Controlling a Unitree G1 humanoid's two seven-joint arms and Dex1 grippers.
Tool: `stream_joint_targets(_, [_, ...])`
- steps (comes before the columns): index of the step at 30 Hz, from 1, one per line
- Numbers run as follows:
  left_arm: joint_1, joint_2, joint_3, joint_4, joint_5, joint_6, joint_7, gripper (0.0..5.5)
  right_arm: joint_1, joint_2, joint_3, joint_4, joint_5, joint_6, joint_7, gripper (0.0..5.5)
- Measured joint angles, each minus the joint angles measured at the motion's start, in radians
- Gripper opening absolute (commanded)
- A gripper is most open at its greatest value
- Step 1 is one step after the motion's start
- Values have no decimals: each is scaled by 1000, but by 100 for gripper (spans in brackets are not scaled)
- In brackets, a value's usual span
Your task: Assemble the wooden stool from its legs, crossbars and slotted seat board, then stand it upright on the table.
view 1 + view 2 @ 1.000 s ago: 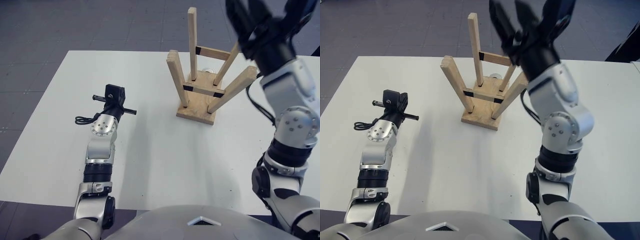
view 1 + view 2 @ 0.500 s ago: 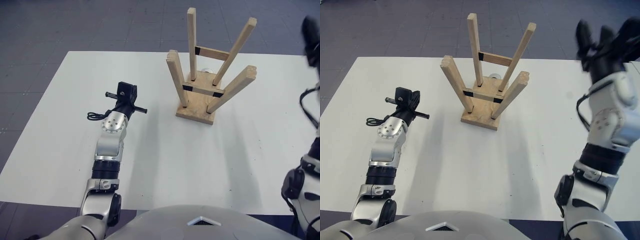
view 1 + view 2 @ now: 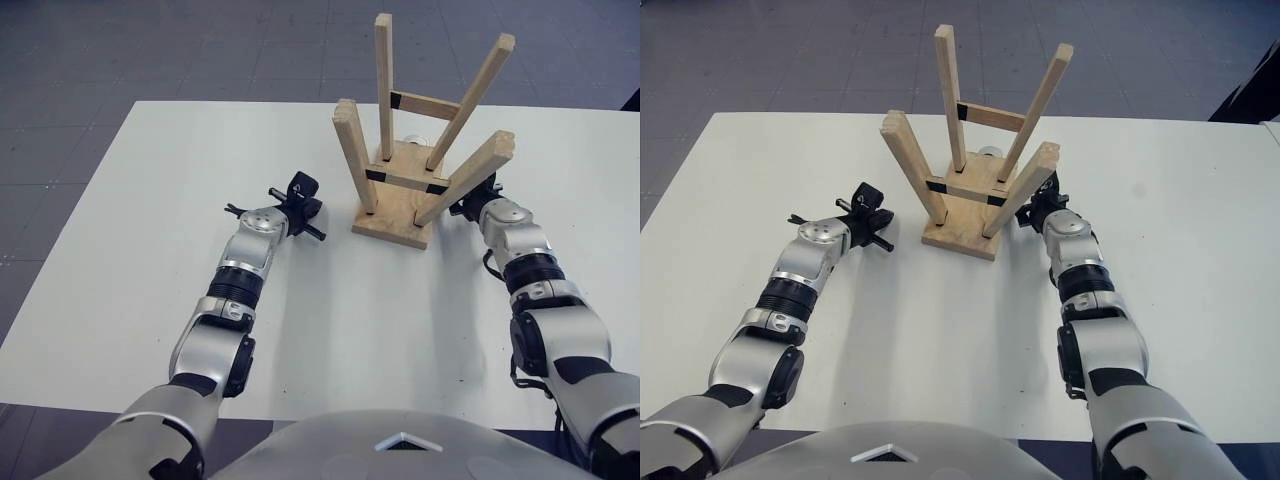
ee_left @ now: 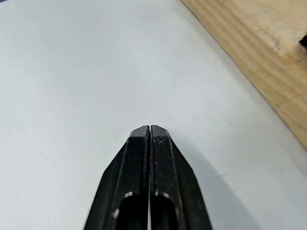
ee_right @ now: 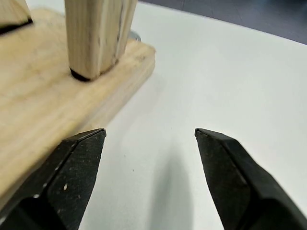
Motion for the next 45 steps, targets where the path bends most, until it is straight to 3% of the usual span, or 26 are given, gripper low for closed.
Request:
stream_joint_targets(9, [13,-40,-6,-75,-31,47,-55,10,-118,79,28,230,-87,-191,117,344])
stream_joint_targets(14, [132,68,-14,-283,-41,188,-130,10,-141,126,-8,253,-73,-324,245,344])
stream_joint_targets(18, [253,121,-9,-500,-65,304,-134,10,-152,69,-53,223,-71,-320,174,344])
stream_joint_targets(23, [317,123,-4,-614,-85,357,-117,10,92,-156,-105,-197,-33,-109,260,344])
stream_joint_targets(31, [333,101,3,-652,-91,358,-108,10,553,-272,-101,-906,256,381,490,344])
stream_joint_targets(34, [335,97,2,-664,-102,368,-114,10,633,-309,-101,-1201,469,622,538,344])
stream_joint_targets(38, [308,111,-44,-708,-173,448,-209,10,577,-318,-76,-1556,754,926,525,344])
stream_joint_targets(45, [139,61,-119,-644,-264,386,-352,10,486,-218,78,-1376,593,785,437,344])
